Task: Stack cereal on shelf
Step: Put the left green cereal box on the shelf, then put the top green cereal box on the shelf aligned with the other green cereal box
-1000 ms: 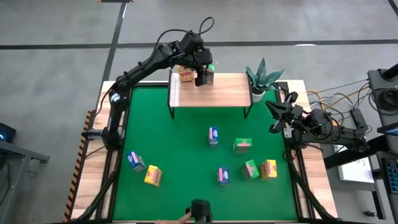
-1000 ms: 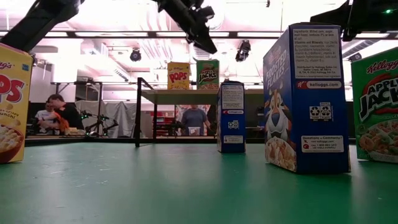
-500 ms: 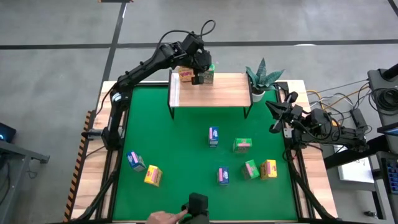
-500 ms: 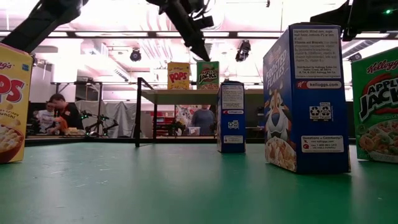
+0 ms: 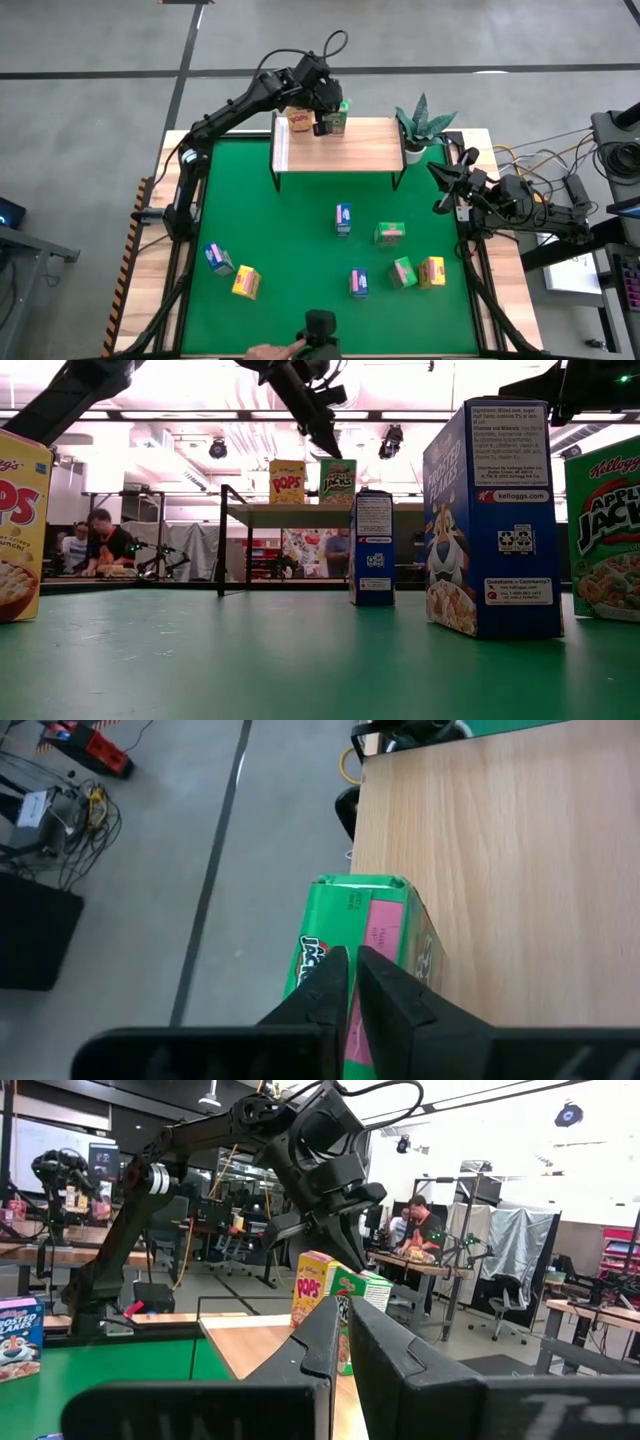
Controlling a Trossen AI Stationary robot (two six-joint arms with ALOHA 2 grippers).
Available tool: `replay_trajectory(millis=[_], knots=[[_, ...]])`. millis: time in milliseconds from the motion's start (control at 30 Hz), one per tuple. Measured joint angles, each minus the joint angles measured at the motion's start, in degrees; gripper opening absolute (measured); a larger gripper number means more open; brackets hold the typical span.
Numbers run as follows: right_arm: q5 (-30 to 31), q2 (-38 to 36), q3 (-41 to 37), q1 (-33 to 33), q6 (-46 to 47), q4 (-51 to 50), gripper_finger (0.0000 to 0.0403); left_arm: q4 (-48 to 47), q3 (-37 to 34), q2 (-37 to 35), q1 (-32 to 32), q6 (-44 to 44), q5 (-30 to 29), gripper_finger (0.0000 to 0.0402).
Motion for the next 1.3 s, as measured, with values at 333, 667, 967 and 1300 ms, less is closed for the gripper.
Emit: replay_trajectory(millis=[333,667,967,1300], knots=[[-0.02,0.00,0.00,0.00,-0.02,-0.02,0.0018,0.98,-0.05,1.87,-0.11,-2.16,0.00,0.0005],[0.00,0.00,0.00,0.00,-0.39,0.00,0.0018,3.28,0.00,2.47,-0.11,-4.24,-0.04,0.0005],[0.00,0.00,0.00,0.00,-0.28,-0.01,0.0018,2.92,0.00,2.05,-0.11,-5.25,-0.04,0.0005],[0.00,0.00,0.00,0.00,-0.09,0.00,0.0018,2.58,0.00,-0.28,-0.75,-5.66,-0.09,0.0005]])
